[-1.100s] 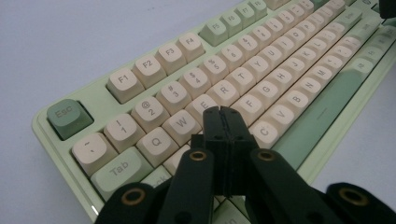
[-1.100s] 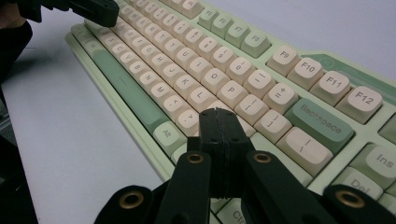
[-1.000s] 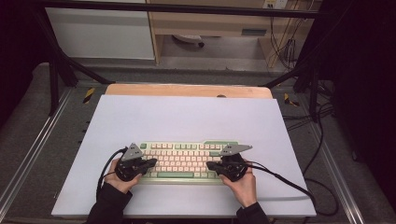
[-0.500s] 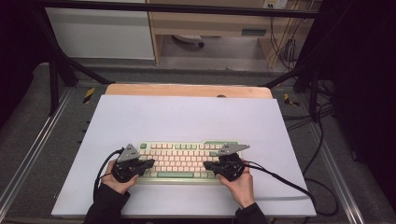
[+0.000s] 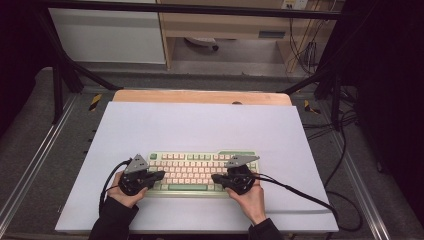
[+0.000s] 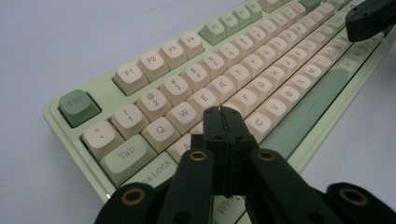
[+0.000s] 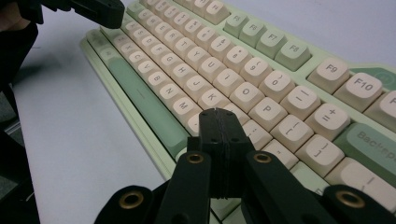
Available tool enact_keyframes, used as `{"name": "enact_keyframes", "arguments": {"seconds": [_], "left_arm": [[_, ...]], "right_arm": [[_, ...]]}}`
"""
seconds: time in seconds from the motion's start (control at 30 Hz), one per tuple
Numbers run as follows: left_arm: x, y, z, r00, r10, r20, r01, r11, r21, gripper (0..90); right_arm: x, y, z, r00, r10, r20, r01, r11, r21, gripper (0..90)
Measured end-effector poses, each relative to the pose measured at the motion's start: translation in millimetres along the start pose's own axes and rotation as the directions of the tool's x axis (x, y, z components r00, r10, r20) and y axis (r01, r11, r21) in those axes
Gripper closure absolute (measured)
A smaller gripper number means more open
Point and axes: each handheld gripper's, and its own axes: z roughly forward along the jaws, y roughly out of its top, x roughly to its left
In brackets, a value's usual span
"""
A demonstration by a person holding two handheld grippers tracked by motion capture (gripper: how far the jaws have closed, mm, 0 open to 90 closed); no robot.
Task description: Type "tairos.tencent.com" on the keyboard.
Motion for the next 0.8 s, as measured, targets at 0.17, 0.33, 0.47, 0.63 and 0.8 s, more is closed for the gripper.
{"name": "enact_keyframes", "arguments": {"seconds": [0.17,0.33,0.47,0.63,0.8], "left_arm": [[0.2,0.0,-0.2,1.0000,-0.001,0.001,0.001,1.0000,-0.001,89.7],[0.1,0.0,-0.2,1.0000,0.000,0.001,0.000,1.0000,-0.001,89.7],[0.5,-0.2,0.1,1.0000,-0.002,0.001,0.002,1.0000,0.000,89.7],[0.3,0.0,-0.1,1.0000,-0.001,0.001,0.001,1.0000,-0.002,89.7],[0.1,0.0,0.0,1.0000,-0.001,0.002,0.001,1.0000,-0.001,89.7]], "right_arm": [[-0.1,-1.1,6.4,1.0000,0.000,0.000,0.000,1.000,0.009,90.0],[-0.3,-2.5,10.7,1.0000,0.000,0.003,0.000,1.000,0.022,90.0],[-0.5,-3.5,12.5,1.0000,-0.004,0.002,0.004,1.000,0.026,90.0],[-0.4,-4.1,13.5,1.0000,-0.005,0.004,0.005,1.000,0.026,90.0],[-0.9,-4.8,14.5,0.9999,-0.012,0.005,0.012,0.999,0.031,90.0]]}}
